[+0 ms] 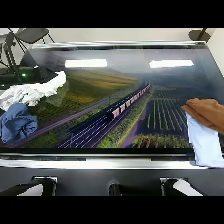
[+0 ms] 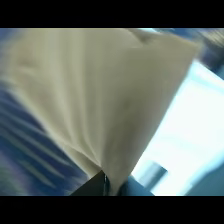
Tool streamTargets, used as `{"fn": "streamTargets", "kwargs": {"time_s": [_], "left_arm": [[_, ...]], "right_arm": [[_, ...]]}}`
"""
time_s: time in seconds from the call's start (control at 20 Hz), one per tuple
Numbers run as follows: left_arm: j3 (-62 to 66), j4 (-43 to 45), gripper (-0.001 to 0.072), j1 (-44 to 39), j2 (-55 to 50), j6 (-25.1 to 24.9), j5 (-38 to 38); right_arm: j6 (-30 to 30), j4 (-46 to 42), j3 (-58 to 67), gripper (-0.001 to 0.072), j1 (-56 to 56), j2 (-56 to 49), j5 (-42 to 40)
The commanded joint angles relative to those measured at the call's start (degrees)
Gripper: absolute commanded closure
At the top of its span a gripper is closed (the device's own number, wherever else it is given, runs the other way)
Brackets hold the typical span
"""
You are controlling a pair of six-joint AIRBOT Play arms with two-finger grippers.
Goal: Fold the shirts.
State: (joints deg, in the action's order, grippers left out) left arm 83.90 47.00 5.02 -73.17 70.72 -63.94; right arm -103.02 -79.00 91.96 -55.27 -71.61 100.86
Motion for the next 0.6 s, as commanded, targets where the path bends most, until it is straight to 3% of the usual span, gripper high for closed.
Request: {"fn": "streamTargets", "kwargs": {"time_s": [0.0, 0.2, 0.45, 0.5, 0.55], "left_arm": [[0.0, 0.0, 0.0676, 0.0, 0.0, -0.3, -1.5], [0.0, 0.0, 0.0676, 0.0, 0.0, -0.3, -1.7], [0.0, 0.0, 0.0676, 0.0, 0.0, -0.2, -1.7], [0.0, 0.0, 0.0676, 0.0, 0.0, 0.0, -1.7], [0.0, 0.0, 0.0676, 0.0, 0.0, 0.3, -1.7]], "right_arm": [[1.2, -11.8, -13.0, 0.0679, -0.2, 2.4, 1.3], [1.2, -11.7, -32.7, 0.0679, -0.2, 5.0, -9.9], [1.2, -13.7, -38.8, 0.0677, -0.2, 5.0, -16.2], [1.2, -14.3, -38.8, 0.064, -0.2, 5.0, -16.9], [1.2, -14.6, -38.8, 0.0408, -0.2, 5.0, -17.5]]}}
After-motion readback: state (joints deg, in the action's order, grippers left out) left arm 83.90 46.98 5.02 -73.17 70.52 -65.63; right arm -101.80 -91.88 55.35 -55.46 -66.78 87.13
